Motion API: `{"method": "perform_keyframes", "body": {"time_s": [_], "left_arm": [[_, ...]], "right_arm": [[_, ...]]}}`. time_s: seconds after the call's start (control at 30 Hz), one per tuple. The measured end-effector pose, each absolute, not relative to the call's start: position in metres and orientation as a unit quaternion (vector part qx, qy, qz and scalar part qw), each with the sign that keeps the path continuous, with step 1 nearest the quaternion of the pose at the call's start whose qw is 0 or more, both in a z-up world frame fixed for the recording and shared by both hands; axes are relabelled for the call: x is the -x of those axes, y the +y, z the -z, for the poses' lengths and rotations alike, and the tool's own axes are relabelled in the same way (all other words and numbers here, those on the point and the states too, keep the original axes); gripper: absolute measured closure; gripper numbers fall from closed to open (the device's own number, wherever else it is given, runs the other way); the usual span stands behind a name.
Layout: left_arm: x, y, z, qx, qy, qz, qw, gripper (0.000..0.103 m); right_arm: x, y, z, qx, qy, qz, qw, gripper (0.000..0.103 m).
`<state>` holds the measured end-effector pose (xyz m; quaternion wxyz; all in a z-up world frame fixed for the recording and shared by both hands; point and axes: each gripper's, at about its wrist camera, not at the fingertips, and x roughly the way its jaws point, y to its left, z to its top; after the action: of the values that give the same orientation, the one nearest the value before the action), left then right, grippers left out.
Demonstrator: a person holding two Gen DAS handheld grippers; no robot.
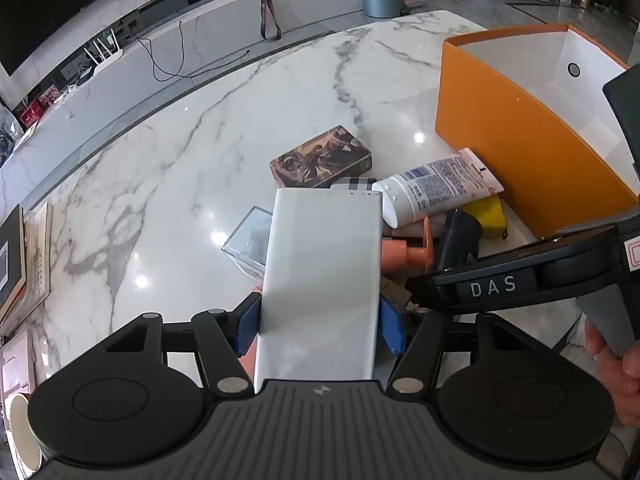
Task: Organize rigid objects
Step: 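Lift the white box with the left gripper while the right gripper grasps the black spray can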
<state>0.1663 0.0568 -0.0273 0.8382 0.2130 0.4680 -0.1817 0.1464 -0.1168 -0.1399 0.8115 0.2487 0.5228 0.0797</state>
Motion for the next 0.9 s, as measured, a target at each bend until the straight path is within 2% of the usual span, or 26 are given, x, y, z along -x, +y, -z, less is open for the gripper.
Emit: {"method": "perform_keyframes", "body": {"time_s": [0.3, 0.43, 0.9], "left_arm": [[-0.158, 0.054, 0.025, -0.205, 0.471, 0.182, 0.838, 0.033], [-0.152, 0.05, 0.024, -0.201, 0.472, 0.186, 0.838, 0.033], [-0.137, 0.051, 0.021, -0.162, 0.474, 0.163, 0.85, 0.034]], "right_arm": [[-0.142, -0.119, 0.138, -0.197, 0.533, -0.087, 0.818, 0.052], [-0.131, -0.114, 0.13, -0.125, 0.532, -0.095, 0.832, 0.058], [-0.119, -0.108, 0.135, -0.088, 0.531, -0.083, 0.838, 0.06]]}}
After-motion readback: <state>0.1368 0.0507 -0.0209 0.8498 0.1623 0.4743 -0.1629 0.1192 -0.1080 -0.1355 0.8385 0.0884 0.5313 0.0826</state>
